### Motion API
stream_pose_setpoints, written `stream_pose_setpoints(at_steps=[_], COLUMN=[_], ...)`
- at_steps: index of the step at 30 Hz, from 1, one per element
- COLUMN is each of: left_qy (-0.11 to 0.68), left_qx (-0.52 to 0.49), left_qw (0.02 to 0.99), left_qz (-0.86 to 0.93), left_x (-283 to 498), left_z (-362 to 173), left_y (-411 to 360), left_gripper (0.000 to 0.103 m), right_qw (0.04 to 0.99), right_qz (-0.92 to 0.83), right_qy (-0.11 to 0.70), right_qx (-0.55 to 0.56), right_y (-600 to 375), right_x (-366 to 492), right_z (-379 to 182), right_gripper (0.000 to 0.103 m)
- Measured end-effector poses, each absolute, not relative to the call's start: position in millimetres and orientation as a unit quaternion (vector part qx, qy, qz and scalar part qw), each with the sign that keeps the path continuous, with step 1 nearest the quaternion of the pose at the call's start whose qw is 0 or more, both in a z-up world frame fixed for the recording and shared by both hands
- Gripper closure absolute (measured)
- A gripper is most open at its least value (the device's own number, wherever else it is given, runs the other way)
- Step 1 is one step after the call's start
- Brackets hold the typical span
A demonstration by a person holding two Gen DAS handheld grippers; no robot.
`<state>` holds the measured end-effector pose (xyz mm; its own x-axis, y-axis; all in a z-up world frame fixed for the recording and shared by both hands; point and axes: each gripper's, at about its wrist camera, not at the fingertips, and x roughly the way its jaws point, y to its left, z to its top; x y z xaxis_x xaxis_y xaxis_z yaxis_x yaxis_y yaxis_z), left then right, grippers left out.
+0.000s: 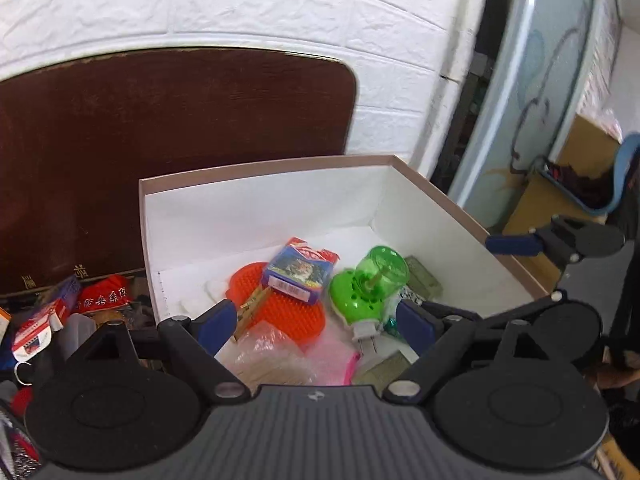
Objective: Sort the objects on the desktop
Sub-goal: 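Open the left tool to drop the block while the right tool drops the soap box, then withdraw both tools from the cardboard box back toward the pile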
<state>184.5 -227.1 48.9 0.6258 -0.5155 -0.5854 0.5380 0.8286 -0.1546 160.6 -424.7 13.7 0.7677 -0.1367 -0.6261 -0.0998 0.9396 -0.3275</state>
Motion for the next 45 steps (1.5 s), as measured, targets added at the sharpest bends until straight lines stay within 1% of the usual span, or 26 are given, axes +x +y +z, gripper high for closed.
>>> stream_pose_setpoints(at_steps=[7,23,32,40,45], left_qy=[0.274,0.251,0.273,0.303,0.316], left_qx=[0.054,0.04,0.017,-0.027,-0.049], left_qw=[0.916,0.93,0.934,0.937,0.935], left_qz=[-0.288,-0.266,-0.232,-0.172,-0.151], left_x=[146.4,78.5,31.1,9.0,6.7], left_z=[58.9,75.5,39.3,1.1,-15.7], left_y=[-226.1,-193.2,-141.7,-83.7,-55.2], left_gripper=[0.013,0.013,0.013,0.013,0.013], right_qw=[0.931,0.945,0.943,0.942,0.943], right_qz=[-0.022,-0.002,0.028,0.079,0.094], right_qy=[0.327,0.292,0.291,0.308,0.306], right_qx=[-0.162,-0.146,-0.156,-0.105,-0.092], right_y=[-410.2,-368.4,-313.2,-260.7,-228.7], right_x=[132.1,67.4,24.8,6.5,4.2], right_z=[20.7,43.0,17.1,-21.6,-39.9], right_gripper=[0.017,0.016,0.016,0.016,0.016])
